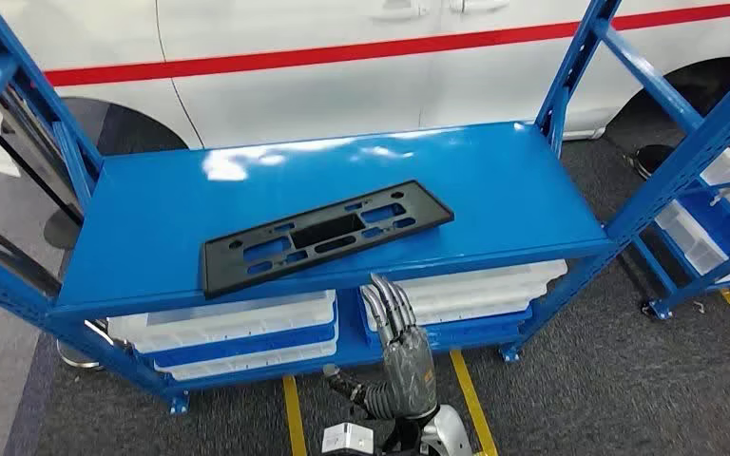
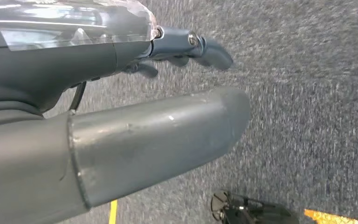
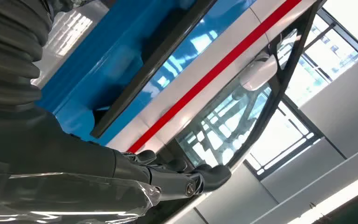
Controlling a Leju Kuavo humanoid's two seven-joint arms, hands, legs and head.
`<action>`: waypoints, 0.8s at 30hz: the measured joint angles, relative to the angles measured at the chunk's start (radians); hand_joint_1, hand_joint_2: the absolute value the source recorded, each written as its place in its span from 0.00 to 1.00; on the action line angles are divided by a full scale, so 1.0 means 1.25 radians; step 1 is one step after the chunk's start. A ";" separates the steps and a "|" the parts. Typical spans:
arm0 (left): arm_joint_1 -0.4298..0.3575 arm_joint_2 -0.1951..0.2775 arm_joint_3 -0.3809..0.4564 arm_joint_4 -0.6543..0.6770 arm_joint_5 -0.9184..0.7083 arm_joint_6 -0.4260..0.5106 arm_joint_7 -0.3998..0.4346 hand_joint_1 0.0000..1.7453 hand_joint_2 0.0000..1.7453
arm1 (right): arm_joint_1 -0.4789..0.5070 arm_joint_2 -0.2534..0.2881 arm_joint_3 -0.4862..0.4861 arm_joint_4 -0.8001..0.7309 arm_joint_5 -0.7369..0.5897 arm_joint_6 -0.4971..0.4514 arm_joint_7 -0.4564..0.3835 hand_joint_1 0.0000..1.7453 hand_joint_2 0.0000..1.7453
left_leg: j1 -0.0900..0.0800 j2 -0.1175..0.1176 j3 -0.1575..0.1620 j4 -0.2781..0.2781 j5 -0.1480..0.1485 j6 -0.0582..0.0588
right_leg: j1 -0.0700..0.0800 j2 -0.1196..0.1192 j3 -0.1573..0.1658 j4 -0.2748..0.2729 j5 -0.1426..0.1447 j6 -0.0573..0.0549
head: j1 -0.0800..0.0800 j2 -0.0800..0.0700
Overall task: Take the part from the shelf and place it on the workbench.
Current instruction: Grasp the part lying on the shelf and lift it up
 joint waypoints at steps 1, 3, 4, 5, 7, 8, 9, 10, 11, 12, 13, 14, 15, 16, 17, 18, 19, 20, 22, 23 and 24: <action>0.000 0.002 0.000 0.000 -0.002 0.000 -0.001 0.00 0.00 | 0.000 0.003 -0.006 0.002 0.005 0.000 -0.001 0.00 1.00 | 0.003 0.000 -0.013 0.028 -0.013 -0.003 | 0.000 -0.001 -0.001 0.000 0.000 0.000 | 0.000 0.000; 0.002 0.009 0.001 0.000 -0.008 -0.001 -0.002 0.00 0.00 | 0.002 0.010 -0.023 0.006 0.021 0.000 0.000 0.00 1.00 | 0.010 0.000 -0.043 0.090 -0.035 -0.013 | -0.003 -0.002 -0.003 0.002 0.000 0.002 | 0.000 0.000; 0.003 0.013 0.002 0.000 -0.012 -0.001 -0.002 0.00 0.00 | 0.002 0.015 -0.032 0.007 0.032 0.000 0.005 0.00 1.00 | 0.016 0.001 -0.051 0.106 -0.034 -0.019 | -0.006 -0.002 -0.005 0.005 -0.001 0.005 | 0.000 0.000; 0.004 0.017 0.003 0.000 -0.015 -0.002 -0.001 0.00 0.00 | 0.003 0.018 -0.040 0.007 0.045 0.000 0.015 0.00 1.00 | 0.021 0.001 -0.043 0.092 -0.018 -0.025 | -0.010 -0.002 -0.006 0.008 -0.003 0.009 | 0.000 0.000; 0.003 0.022 0.005 0.000 -0.024 -0.008 0.005 0.00 0.00 | 0.003 0.023 -0.051 0.007 0.076 0.000 0.045 0.00 1.00 | 0.030 0.002 0.006 -0.001 0.031 -0.037 | -0.017 -0.002 -0.008 0.021 -0.010 0.021 | 0.000 0.000; 0.002 0.024 0.006 0.000 -0.029 -0.014 0.009 0.00 0.00 | 0.003 0.025 -0.055 0.006 0.096 0.000 0.064 0.00 1.00 | 0.032 0.001 0.027 -0.045 0.046 -0.038 | -0.017 -0.002 -0.011 0.030 -0.014 0.028 | 0.000 0.000; 0.001 0.025 0.007 0.000 -0.033 -0.021 0.012 0.00 0.00 | 0.002 0.026 -0.059 0.006 0.116 0.000 0.083 0.00 1.00 | 0.032 0.000 0.040 -0.072 0.052 -0.034 | -0.016 -0.001 -0.015 0.038 -0.018 0.035 | 0.000 0.000; 0.000 0.027 0.008 0.000 -0.038 -0.030 0.016 0.00 0.00 | 0.001 0.028 -0.064 0.006 0.137 0.000 0.103 0.00 1.00 | 0.032 -0.002 0.043 -0.082 0.050 -0.028 | -0.014 -0.001 -0.018 0.043 -0.020 0.041 | 0.000 0.000; -0.001 0.029 0.009 0.000 -0.043 -0.041 0.020 0.00 0.00 | 0.000 0.029 -0.068 0.006 0.154 0.000 0.122 0.00 0.75 | 0.030 -0.004 0.041 -0.080 0.050 -0.019 | -0.013 0.000 -0.020 0.045 -0.019 0.046 | 0.000 0.000; -0.001 0.031 0.010 0.000 -0.048 -0.052 0.025 0.00 0.00 | -0.002 0.031 -0.073 0.008 0.168 0.000 0.140 0.00 0.50 | 0.030 -0.004 0.040 -0.079 0.052 -0.010 | -0.014 0.001 -0.020 0.044 -0.018 0.050 | 0.000 0.000; -0.001 0.033 0.012 0.000 -0.052 -0.063 0.030 0.00 0.00 | -0.004 0.032 -0.078 0.012 0.175 0.000 0.154 0.00 0.25 | 0.029 -0.003 0.040 -0.080 0.054 -0.005 | -0.016 0.002 -0.021 0.047 -0.021 0.053 | 0.000 0.000; -0.002 0.036 0.013 0.000 -0.055 -0.071 0.033 0.00 0.00 | -0.007 0.033 -0.082 0.021 0.166 0.000 0.161 0.00 0.00 | 0.029 -0.003 0.039 -0.081 0.056 0.000 | -0.017 0.003 -0.027 0.062 -0.032 0.056 | 0.000 0.000; -0.004 0.039 0.014 0.000 -0.057 -0.077 0.035 0.00 0.00 | -0.012 0.035 -0.085 0.036 0.142 0.000 0.159 0.00 0.00 | 0.029 -0.002 0.038 -0.082 0.058 0.005 | -0.018 0.003 -0.040 0.091 -0.052 0.058 | 0.000 0.000; -0.006 0.042 0.014 0.000 -0.058 -0.080 0.035 0.00 0.00 | -0.017 0.036 -0.088 0.058 0.099 0.000 0.150 0.00 0.00 | 0.028 -0.002 0.036 -0.083 0.059 0.009 | -0.019 0.004 -0.060 0.136 -0.078 0.060 | 0.000 0.000; -0.007 0.045 0.014 0.000 -0.059 -0.082 0.035 0.00 0.00 | -0.023 0.037 -0.089 0.085 0.038 0.003 0.138 0.00 0.00 | 0.027 -0.002 0.034 -0.083 0.060 0.011 | -0.019 0.004 -0.085 0.190 -0.104 0.061 | 0.000 0.000; -0.008 0.047 0.014 0.000 -0.061 -0.083 0.035 0.00 0.00 | -0.028 0.037 -0.089 0.111 -0.032 0.009 0.128 0.00 0.00 | 0.024 0.000 0.033 -0.083 0.061 0.013 | -0.019 0.004 -0.108 0.237 -0.121 0.061 | 0.000 0.000; -0.008 0.049 0.014 0.000 -0.063 -0.085 0.035 0.00 0.00 | -0.031 0.035 -0.085 0.136 -0.116 0.020 0.118 0.00 0.00 | 0.022 0.001 0.032 -0.083 0.061 0.014 | -0.018 0.004 -0.122 0.264 -0.125 0.059 | 0.000 0.000; -0.008 0.052 0.016 0.000 -0.067 -0.087 0.036 0.00 0.00 | -0.034 0.033 -0.077 0.155 -0.200 0.034 0.109 0.00 0.00 | 0.019 0.004 0.032 -0.083 0.061 0.015 | -0.016 0.004 -0.121 0.262 -0.113 0.055 | 0.000 0.000; -0.008 0.056 0.020 0.000 -0.073 -0.092 0.039 0.00 0.00 | -0.041 0.024 -0.049 0.181 -0.326 0.058 0.096 0.00 0.00 | 0.014 0.008 0.035 -0.083 0.061 0.016 | -0.008 0.003 -0.079 0.174 -0.059 0.039 | 0.000 0.000; -0.008 0.057 0.023 0.000 -0.077 -0.094 0.042 0.00 0.00 | -0.047 0.018 -0.033 0.188 -0.357 0.061 0.095 0.00 0.00 | 0.011 0.010 0.035 -0.083 0.060 0.016 | -0.003 0.002 -0.053 0.120 -0.039 0.028 | 0.000 0.000; -0.008 0.058 0.026 0.000 -0.080 -0.096 0.044 0.00 0.00 | -0.052 0.013 -0.018 0.194 -0.370 0.058 0.099 0.00 0.00 | 0.010 0.012 0.035 -0.084 0.060 0.014 | 0.002 0.000 -0.034 0.078 -0.026 0.020 | 0.000 0.000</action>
